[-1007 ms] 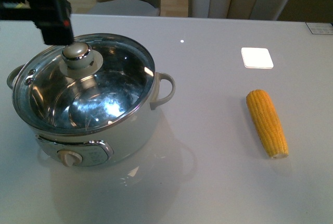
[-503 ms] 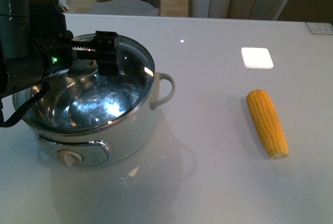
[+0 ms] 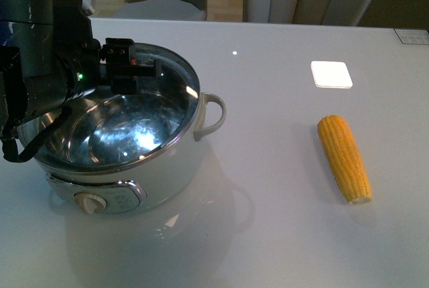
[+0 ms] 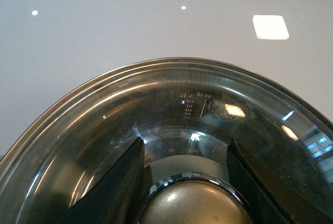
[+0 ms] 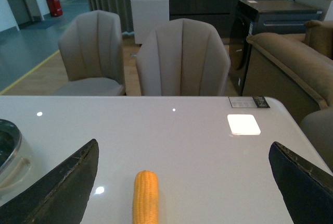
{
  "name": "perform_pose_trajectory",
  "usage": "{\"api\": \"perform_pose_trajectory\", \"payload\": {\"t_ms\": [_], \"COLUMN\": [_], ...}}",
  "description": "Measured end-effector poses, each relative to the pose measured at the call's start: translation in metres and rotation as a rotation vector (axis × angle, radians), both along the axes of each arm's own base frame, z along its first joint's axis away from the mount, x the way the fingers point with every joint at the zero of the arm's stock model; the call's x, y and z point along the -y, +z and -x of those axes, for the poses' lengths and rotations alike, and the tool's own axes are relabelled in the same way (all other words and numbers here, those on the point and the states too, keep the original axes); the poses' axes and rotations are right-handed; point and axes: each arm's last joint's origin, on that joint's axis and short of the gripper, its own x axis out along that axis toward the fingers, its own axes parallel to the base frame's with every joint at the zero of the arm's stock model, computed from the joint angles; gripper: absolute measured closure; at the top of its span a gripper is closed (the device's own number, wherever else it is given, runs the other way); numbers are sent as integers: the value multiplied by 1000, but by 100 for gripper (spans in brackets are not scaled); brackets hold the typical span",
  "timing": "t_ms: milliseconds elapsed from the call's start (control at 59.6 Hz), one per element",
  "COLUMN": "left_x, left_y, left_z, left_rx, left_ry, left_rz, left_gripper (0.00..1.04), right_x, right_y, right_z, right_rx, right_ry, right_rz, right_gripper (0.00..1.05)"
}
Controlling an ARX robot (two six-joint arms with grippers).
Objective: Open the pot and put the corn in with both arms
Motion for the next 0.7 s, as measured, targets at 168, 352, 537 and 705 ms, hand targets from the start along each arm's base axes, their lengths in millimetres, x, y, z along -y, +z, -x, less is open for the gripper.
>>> {"api": "perform_pose_trajectory", "payload": {"t_ms": [168,352,537,705], "left_x": [0,-1,-5,-16], "left_y": [0,3,18,49], "left_z": [0,0,1,-1], "left_rx": [1,-3,-3,66], "left_ry": [6,9,21,63], "left_rz": [-5,-14,-28,-18], "left_gripper": [62,63,63,63], "right_x": [0,0,0,0], "right_y": [0,0,0,0], "right_z": [0,0,0,0], "right_rx": [0,0,0,0], "right_ry": [0,0,0,0], "right_rz": [0,0,0,0], "right_gripper": [9,9,9,9]}}
